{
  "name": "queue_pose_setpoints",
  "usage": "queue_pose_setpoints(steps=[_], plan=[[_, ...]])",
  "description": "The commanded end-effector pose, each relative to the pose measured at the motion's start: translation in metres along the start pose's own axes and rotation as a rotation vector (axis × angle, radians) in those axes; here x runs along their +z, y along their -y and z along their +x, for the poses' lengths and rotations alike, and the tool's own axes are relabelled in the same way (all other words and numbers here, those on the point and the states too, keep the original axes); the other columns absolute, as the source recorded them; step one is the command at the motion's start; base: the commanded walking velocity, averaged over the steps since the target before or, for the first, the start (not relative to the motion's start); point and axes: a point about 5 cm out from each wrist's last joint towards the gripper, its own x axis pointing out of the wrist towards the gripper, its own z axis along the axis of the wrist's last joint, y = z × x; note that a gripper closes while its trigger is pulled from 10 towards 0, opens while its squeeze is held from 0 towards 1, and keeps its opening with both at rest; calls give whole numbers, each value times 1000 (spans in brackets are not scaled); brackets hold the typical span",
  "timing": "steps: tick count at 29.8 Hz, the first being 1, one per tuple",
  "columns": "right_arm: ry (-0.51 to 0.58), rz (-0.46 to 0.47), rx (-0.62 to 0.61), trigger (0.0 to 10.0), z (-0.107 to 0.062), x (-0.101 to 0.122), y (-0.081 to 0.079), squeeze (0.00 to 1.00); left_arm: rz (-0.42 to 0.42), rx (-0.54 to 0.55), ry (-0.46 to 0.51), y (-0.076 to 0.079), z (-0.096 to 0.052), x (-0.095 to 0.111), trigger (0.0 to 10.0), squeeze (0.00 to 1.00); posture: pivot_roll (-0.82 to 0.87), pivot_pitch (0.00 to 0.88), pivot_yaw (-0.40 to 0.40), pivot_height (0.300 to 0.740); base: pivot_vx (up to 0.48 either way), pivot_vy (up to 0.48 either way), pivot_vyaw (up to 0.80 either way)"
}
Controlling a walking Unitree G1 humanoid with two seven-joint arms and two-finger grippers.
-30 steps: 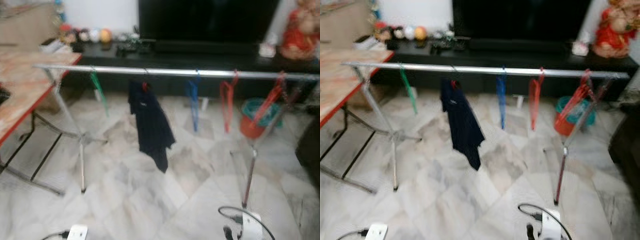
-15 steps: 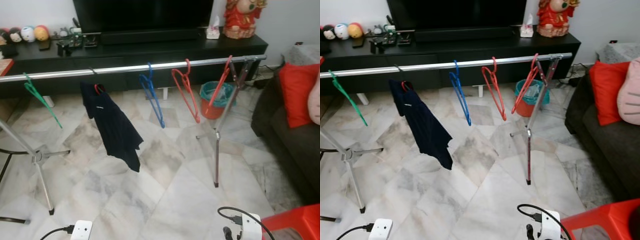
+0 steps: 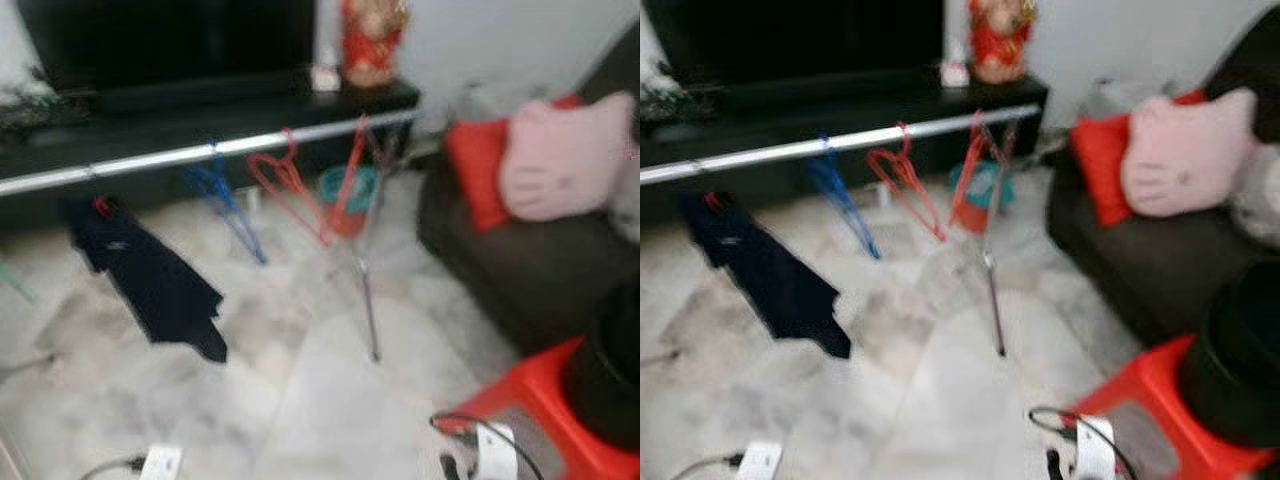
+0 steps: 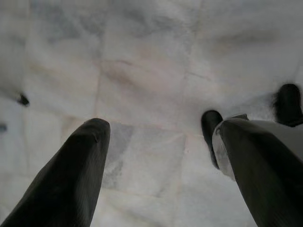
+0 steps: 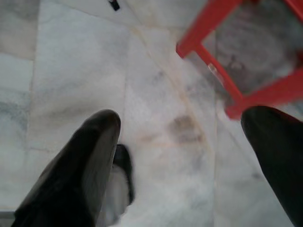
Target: Hang hanger
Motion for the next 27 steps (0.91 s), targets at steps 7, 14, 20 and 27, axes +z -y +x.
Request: queue_pose_setpoints(steps=[7,14,20,27], plan=[[-9,-3,-11,10000,0,-1,4,0,1,0,4,2,1,2,10000,0,-6,0,8,740,0,0,-776],[-8,-2,-11,10000,0,-1,5,0,-2,0,4,2,1,2,10000,0,-9,0,10,740,0,0,-775],[-9,-3,-10,10000,0,-1,4,0,-3,2,9,0,1,4,10000,0,-9,0,13,740,0,0,-775],[-9,0,-8,10000,0,-2,3,0,-2,5,9,-3,0,3,10000,0,-8,0,19,740,0,0,-775]])
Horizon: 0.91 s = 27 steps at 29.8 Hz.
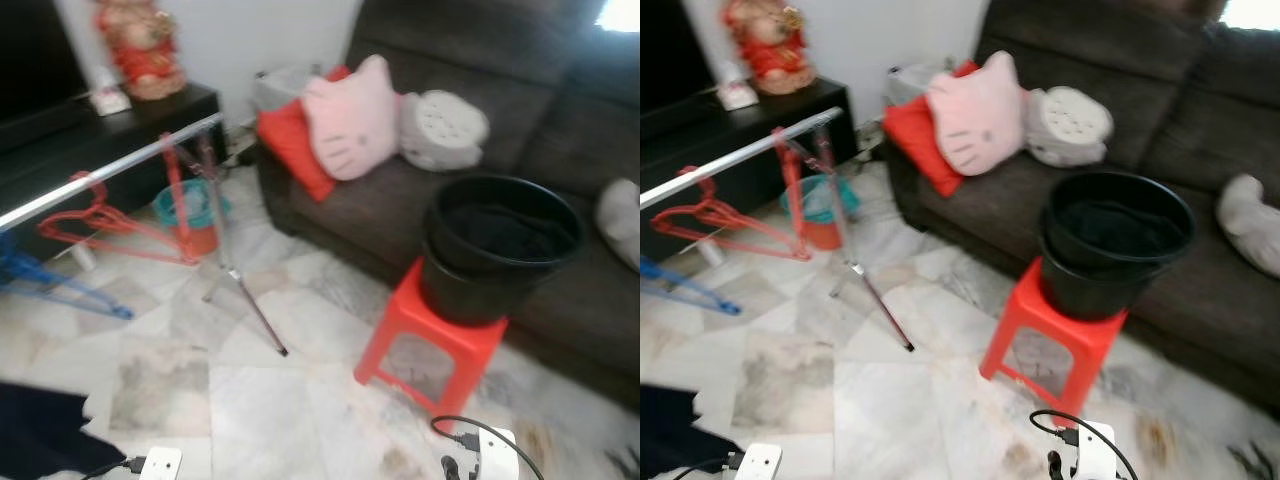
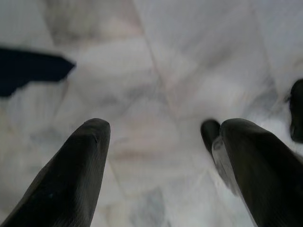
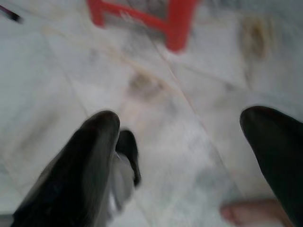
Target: Hang hanger
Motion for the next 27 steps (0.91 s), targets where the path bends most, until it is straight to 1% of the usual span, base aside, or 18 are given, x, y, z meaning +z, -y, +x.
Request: queue_pose_setpoints(steps=[1,13,19,27], plan=[[17,2,11,10000,1,5,-5,0,1,7,-16,-3,-2,-6,10000,0,-8,0,19,740,0,0,-775],[15,7,14,10000,1,5,-7,0,15,5,-12,-7,-2,-6,10000,0,-5,0,24,740,0,0,-775],[17,14,21,10000,1,4,-10,0,23,8,-4,-11,-2,-4,10000,0,-2,0,29,740,0,0,-775],[16,10,19,10000,1,5,-9,0,14,4,9,-7,-1,0,10000,0,3,0,24,740,0,0,-775]])
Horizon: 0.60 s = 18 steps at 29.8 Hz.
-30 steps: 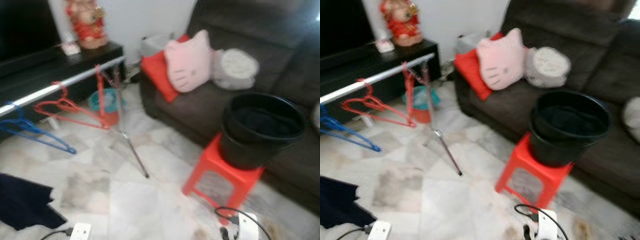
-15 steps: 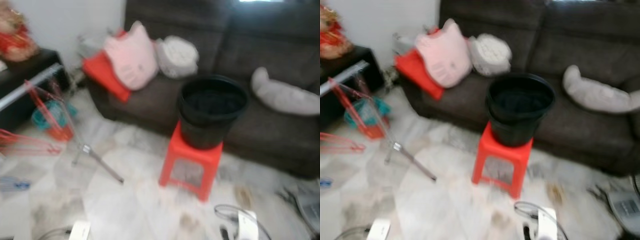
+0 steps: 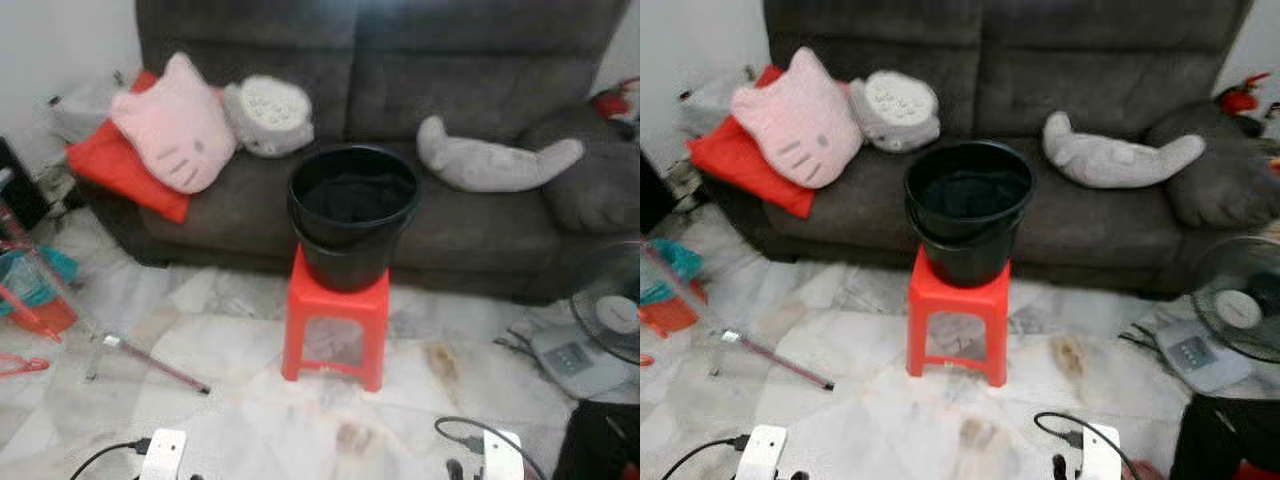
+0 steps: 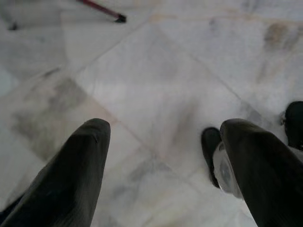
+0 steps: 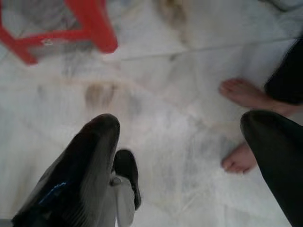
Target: Hang hanger
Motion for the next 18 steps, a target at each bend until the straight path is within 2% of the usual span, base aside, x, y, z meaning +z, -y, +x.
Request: queue_pose_setpoints(steps=[1,5,18], plan=[[-21,7,-4,10000,-2,-8,1,0,0,-3,-33,0,-2,-8,10000,0,0,0,23,740,0,0,-775],[-17,7,-7,10000,-1,-7,2,0,-6,-5,-37,2,-1,-9,10000,0,1,0,22,740,0,0,-687],[3,18,-11,10000,-2,-5,3,0,-29,-10,-44,3,-2,-12,10000,0,-5,0,20,740,0,0,0]])
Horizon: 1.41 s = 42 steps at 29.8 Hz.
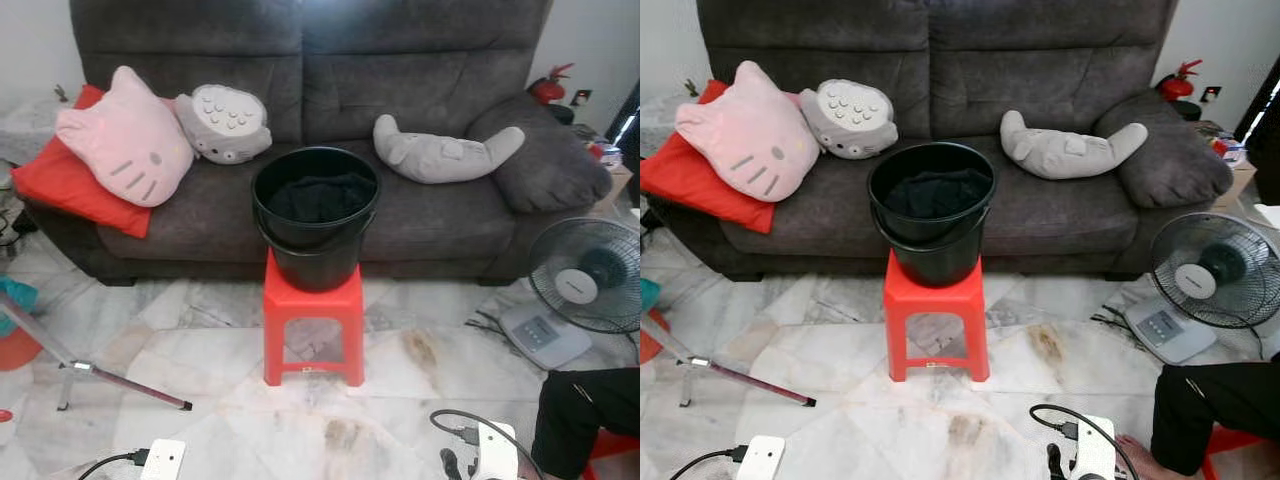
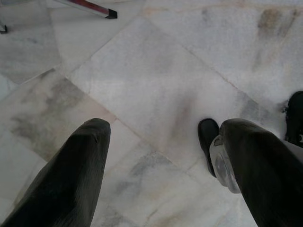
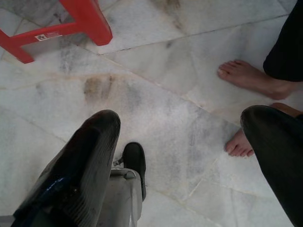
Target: Hang hanger
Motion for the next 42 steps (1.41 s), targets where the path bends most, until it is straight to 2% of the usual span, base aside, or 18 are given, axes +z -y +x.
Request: queue_pose_setpoints(steps=[1,4,8,16,22,35,42], plan=[[-1,11,-6,10000,-1,-3,2,0,-8,5,-21,-2,-1,-4,10000,0,-5,0,20,740,0,0,0],[6,-19,3,10000,-1,-1,2,0,-11,13,-27,-8,-1,-5,10000,0,-6,0,22,740,276,0,0],[11,-23,7,10000,-1,-1,1,0,-12,24,-35,-14,-2,-4,10000,0,-8,0,25,740,368,0,800],[18,35,5,10000,-1,-3,-1,0,-8,31,-35,-19,-1,0,10000,0,-6,0,34,740,376,0,100],[17,25,9,10000,-1,-4,-5,0,4,33,-32,-22,-2,1,10000,0,-9,0,48,740,380,0,0],[20,28,20,10000,-1,-5,-13,0,46,19,-41,-17,-3,-7,10000,0,-39,0,74,740,358,0,0],[66,30,11,10000,-2,-2,-8,0,64,12,-41,-16,-3,-8,10000,0,-40,0,56,740,0,0,0]])
